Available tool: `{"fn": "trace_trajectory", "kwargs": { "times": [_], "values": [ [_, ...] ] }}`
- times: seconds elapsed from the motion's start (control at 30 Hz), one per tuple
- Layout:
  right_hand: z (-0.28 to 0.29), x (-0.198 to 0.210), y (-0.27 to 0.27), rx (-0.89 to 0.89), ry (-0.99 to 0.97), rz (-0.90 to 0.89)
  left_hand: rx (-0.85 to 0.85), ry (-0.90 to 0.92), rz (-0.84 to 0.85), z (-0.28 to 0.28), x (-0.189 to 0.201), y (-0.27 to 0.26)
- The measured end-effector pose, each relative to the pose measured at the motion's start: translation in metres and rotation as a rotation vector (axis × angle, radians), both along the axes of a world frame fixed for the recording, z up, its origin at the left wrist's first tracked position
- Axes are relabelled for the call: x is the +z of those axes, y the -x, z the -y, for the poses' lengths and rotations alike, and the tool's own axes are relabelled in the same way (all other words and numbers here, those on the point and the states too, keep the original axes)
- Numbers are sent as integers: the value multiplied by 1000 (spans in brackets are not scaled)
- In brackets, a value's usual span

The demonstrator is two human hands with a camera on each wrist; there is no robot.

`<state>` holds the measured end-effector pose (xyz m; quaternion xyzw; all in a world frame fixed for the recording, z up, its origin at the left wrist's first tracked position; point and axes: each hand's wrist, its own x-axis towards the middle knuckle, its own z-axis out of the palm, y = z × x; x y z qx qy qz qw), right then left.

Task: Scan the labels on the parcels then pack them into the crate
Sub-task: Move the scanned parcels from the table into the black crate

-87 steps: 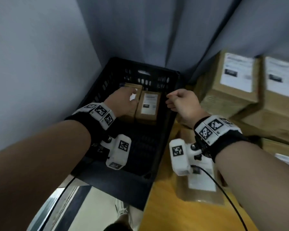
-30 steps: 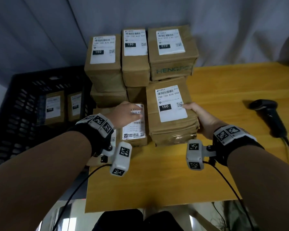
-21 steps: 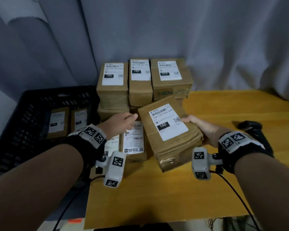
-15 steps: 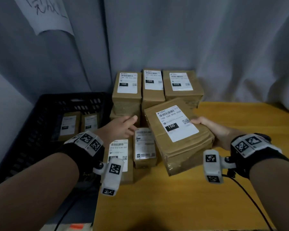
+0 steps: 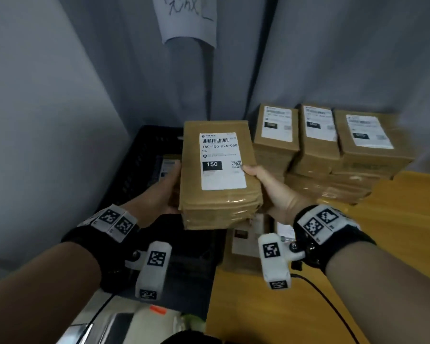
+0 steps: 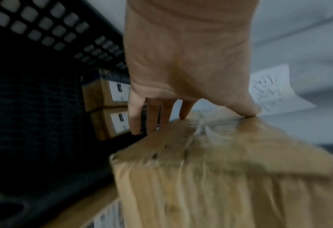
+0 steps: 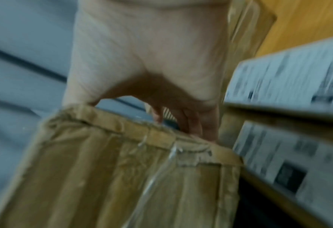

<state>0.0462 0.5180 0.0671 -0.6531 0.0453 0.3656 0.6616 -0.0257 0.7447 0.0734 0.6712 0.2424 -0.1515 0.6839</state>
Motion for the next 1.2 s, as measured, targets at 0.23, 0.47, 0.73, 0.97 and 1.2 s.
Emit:
{"fn": "trace_trajectory", "kwargs": {
  "times": [0.23,0.47,0.73,0.97,1.2],
  "values": [
    [-131,-51,6,-69,-113,-239,69,-6,-126,-106,-12,33],
    [-205,-140,8,-120,-9,-475,190,-511,-193,-176,-70,32],
    [-252,-228,3,14,149,-457,31,-674,-201,-193,-115,3],
    [-282,-249,-13,95,206,-506,-14,-654,-158,-200,-138,-13],
    [-284,-240,-21,185,307,-403,-19,-636,-146,-204,-140,-14]
  ]
}}
